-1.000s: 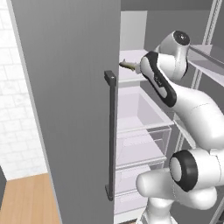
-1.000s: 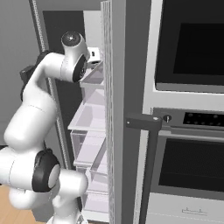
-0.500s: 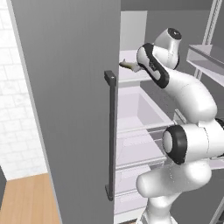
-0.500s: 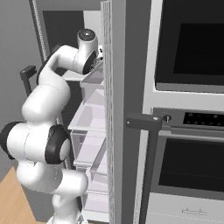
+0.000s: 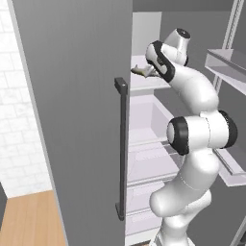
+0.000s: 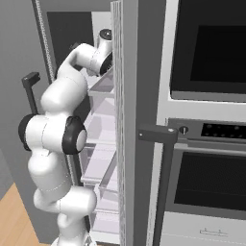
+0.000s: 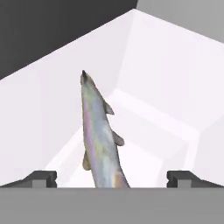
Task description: Place one sweet potato and one fish in each tupperware on the nearby counter, to pack two identical lunches.
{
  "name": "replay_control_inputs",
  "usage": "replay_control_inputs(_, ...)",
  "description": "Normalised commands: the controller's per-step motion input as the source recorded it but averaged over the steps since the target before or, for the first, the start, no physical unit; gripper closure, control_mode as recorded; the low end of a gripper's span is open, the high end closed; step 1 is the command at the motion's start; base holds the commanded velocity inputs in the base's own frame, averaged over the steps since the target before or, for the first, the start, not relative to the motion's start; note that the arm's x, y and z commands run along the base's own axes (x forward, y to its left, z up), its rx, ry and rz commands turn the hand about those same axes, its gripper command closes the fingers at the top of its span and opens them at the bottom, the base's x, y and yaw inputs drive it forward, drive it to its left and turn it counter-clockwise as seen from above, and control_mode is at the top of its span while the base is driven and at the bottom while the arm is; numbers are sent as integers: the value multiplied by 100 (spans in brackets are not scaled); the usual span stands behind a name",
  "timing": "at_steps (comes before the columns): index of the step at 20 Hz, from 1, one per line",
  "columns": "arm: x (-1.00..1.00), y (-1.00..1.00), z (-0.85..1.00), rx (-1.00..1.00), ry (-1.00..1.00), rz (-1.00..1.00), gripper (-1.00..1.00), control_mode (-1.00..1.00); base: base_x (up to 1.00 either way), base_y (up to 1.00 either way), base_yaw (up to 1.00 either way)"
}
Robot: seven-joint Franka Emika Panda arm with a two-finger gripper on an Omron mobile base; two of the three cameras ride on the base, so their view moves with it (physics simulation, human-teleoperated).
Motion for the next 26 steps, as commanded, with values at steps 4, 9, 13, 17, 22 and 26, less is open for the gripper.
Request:
replay_control_inputs(4, 50, -15, -14, 0, 5, 6, -100, -100, 0, 0, 0)
replay_control_inputs(9, 48, -4, -27, -3, 3, 6, -100, -100, 0, 0, 0)
replay_control_inputs(13, 5, 1, -67, -15, 0, 10, -100, -100, 0, 0, 0)
replay_control_inputs(17, -31, 11, -94, -21, 0, 10, 100, -100, 0, 0, 0)
replay_control_inputs(22, -57, 0, -78, -14, 0, 9, 100, -100, 0, 0, 0)
replay_control_inputs(26, -90, 0, -63, -5, -3, 8, 100, -100, 0, 0, 0)
